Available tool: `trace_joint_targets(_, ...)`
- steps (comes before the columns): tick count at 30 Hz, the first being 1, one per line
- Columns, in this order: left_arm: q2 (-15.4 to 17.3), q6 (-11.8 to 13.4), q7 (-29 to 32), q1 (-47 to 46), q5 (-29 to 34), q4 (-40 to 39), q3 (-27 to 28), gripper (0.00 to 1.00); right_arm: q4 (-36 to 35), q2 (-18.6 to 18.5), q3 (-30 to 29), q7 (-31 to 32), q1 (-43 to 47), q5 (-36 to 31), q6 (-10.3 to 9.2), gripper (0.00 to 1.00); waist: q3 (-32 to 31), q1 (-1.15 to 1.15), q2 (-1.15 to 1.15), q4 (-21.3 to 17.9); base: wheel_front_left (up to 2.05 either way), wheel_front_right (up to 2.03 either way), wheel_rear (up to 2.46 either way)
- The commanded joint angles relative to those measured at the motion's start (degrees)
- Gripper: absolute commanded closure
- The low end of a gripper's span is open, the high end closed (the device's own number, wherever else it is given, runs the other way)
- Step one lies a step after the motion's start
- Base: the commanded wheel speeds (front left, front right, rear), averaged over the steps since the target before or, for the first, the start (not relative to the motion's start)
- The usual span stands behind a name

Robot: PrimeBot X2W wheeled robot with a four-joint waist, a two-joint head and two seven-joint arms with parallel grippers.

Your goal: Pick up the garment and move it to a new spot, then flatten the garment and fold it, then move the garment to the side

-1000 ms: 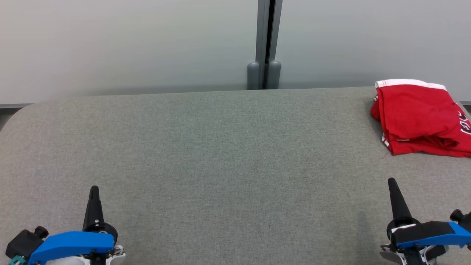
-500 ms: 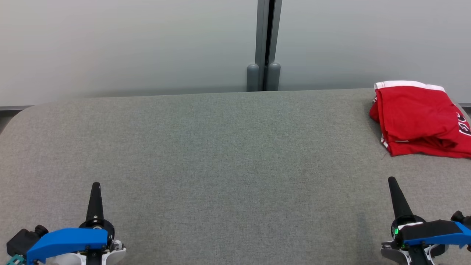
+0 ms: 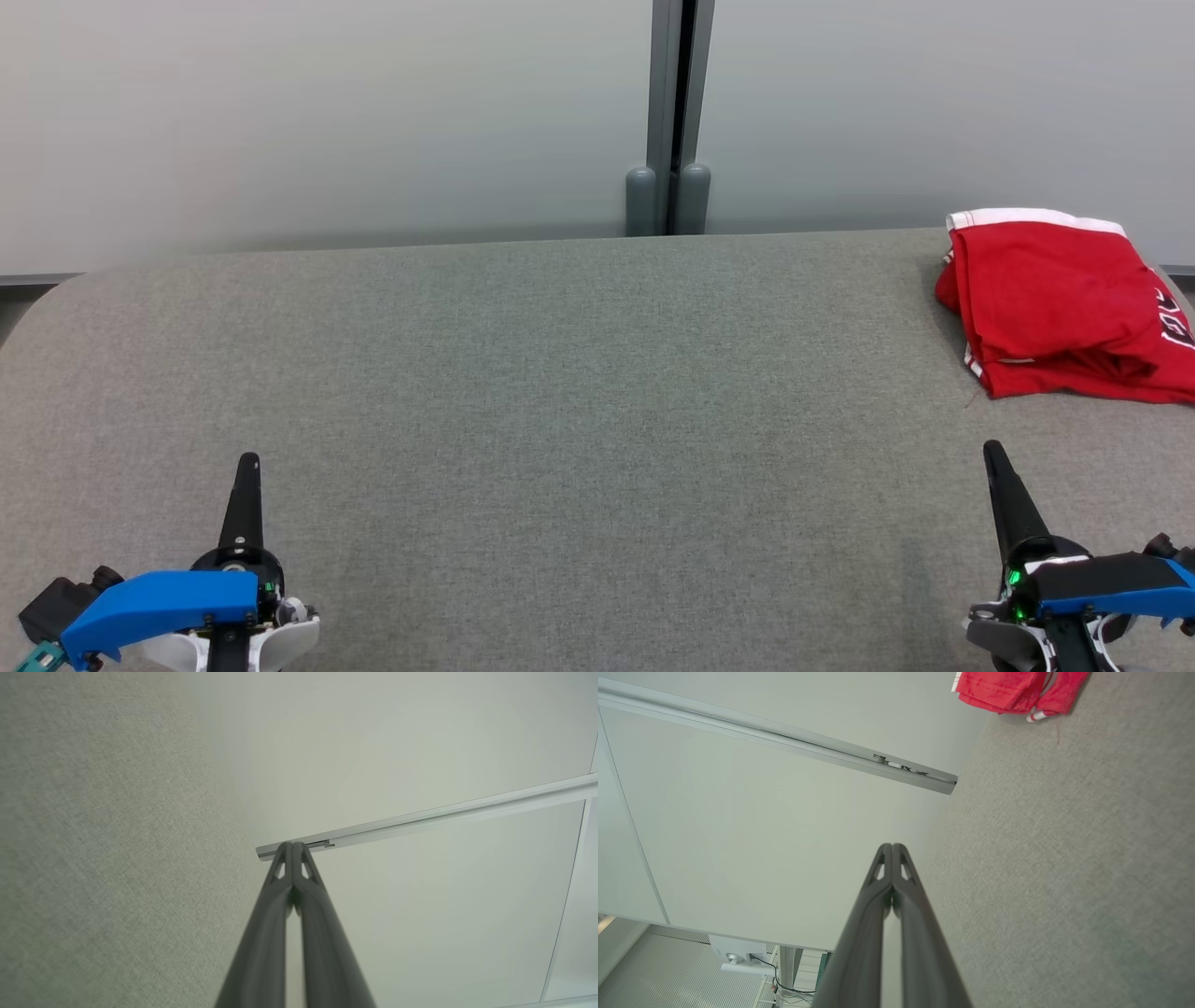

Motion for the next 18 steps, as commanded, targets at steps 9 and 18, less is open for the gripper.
trace_joint_targets(9,0.3,-0.4,1.5,-1.3,-5.2,-0.5,-0.1,1.0,-0.6,-0.2,-0.4,1.5,-1.1,5.4,0.02,1.0,-0.3,0.0,0.0,0.0,0.0,0.0,0.0)
trace_joint_targets(18,0.3,-0.5,2.5,-1.8,-9.3,-0.5,-0.1,1.0,-0.7,-0.2,-0.5,2.5,-1.1,9.5,0.02,1.0,-0.6,0.0,0.0,-0.1,0.0,0.0,0.0)
